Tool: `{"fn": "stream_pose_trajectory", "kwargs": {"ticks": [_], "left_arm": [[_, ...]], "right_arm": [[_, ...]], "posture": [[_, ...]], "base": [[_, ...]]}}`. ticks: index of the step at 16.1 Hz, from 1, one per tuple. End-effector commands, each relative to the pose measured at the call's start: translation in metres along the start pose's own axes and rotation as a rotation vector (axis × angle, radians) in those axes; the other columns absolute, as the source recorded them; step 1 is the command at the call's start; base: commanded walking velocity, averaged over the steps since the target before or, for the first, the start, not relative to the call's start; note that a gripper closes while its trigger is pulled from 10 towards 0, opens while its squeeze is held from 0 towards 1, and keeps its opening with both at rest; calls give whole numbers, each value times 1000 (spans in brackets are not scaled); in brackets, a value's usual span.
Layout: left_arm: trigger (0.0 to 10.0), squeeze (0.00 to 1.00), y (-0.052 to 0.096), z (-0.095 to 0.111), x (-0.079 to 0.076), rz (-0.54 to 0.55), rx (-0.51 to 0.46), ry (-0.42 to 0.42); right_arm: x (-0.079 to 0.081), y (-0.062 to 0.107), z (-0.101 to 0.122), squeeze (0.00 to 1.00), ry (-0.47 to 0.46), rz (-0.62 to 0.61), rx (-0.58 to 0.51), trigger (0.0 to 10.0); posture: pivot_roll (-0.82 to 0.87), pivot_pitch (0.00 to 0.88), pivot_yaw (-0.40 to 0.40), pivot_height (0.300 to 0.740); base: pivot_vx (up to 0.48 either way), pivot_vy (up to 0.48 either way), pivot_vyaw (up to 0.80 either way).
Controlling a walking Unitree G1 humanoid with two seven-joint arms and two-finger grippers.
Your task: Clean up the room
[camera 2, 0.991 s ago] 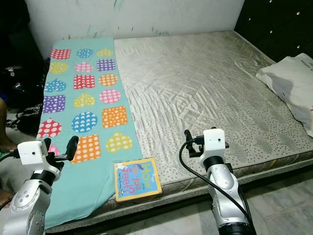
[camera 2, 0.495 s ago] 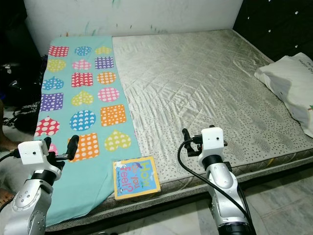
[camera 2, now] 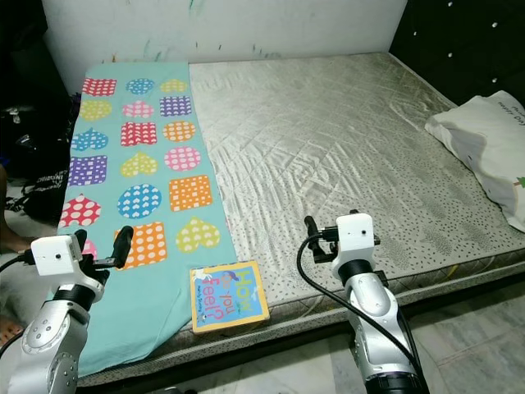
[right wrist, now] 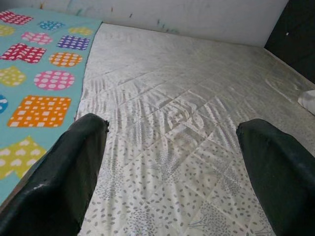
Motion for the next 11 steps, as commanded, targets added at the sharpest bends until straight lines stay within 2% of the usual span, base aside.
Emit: {"fn": "stream_pose_trajectory", "kwargs": {"ticks": [1, 7, 11], "left_arm": [[10000, 0, 0, -2, -1, -2, 8, 1], [10000, 0, 0, -3, 0, 6, 13, 11], [10000, 0, 0, -2, 3, 23, 10, 18]], "right_arm": [[3, 0, 3, 0, 9, 19, -4, 10000], [5, -2, 4, 0, 7, 33, -4, 10000], [5, -3, 4, 0, 14, 32, -2, 10000]], "posture": [[-42, 106, -54, 672], [-43, 107, -57, 612], [-44, 116, -58, 612]], "base": [[0, 0, 0], [0, 0, 0], [0, 0, 0]]}}
Point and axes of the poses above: a point about 5 cm out from each wrist's last joint towards the gripper, its own y axis pointing back from the gripper into the wrist, its own z axis along the axis of the wrist's last joint, x = y × z, the point moved 3 cm from there along -y, pointing out of the wrist towards the gripper, and after that the axes turned 11 degrees about -y, right-handed, at the moved point
